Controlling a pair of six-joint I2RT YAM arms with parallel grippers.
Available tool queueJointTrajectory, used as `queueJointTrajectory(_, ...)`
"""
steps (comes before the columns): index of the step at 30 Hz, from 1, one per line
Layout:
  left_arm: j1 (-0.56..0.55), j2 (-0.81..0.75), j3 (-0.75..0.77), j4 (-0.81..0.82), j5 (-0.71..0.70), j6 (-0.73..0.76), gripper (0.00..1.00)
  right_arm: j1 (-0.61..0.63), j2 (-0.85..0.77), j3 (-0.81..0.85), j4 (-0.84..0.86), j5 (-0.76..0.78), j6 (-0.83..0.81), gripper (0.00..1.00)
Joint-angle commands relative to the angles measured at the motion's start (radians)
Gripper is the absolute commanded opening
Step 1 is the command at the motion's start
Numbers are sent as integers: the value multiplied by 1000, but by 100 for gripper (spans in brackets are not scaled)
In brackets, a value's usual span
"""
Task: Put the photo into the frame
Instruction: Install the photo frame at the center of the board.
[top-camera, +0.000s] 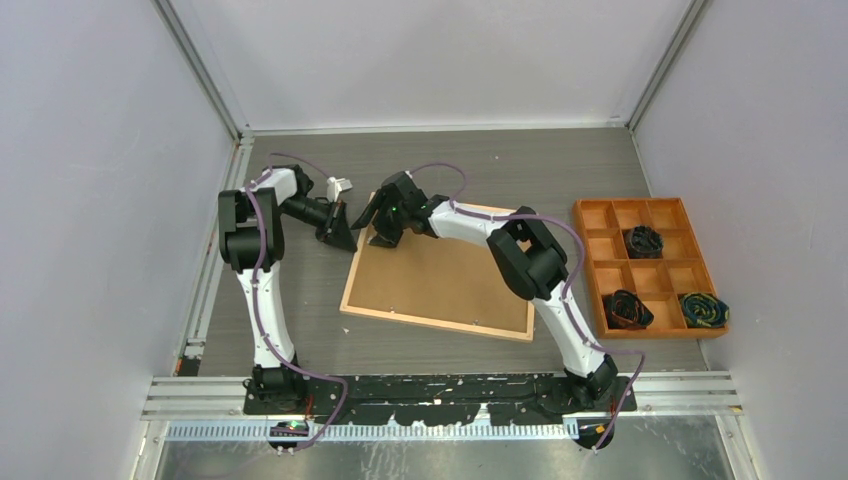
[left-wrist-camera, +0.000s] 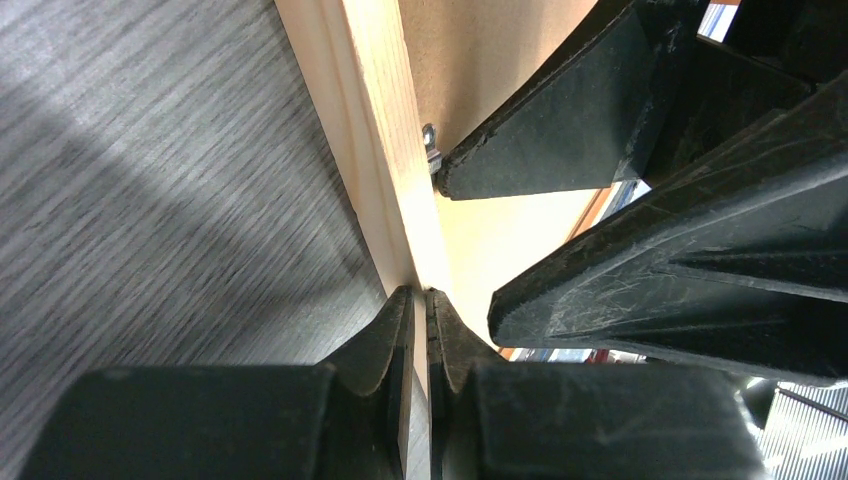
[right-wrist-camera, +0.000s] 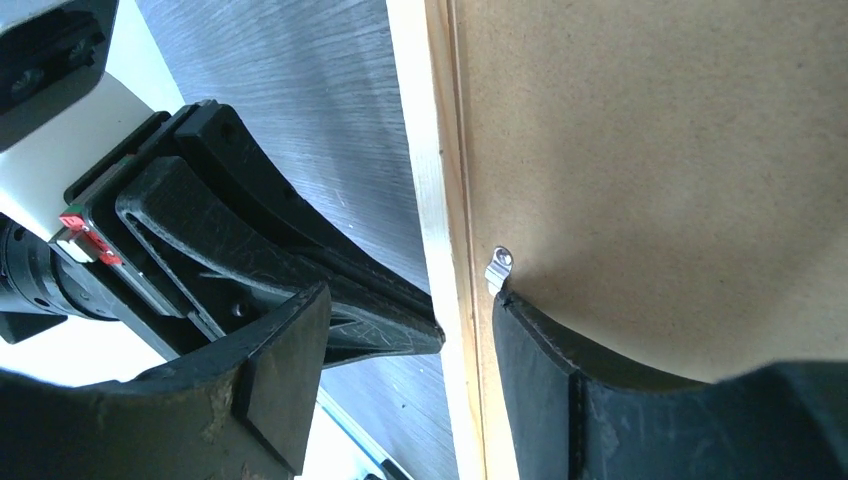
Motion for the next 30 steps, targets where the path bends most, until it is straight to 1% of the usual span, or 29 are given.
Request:
queueJointTrajectory(1, -23, 1, -8, 18, -34, 24, 8, -3, 58, 29, -10, 58, 12, 65)
queueJointTrajectory(11, -29, 4, -8, 15, -30, 30, 8, -7, 47, 4, 24, 104, 27, 63)
queueJointTrajectory(30, -34, 4, -12, 20, -32, 38, 7, -19, 80, 3, 79, 127, 62, 59)
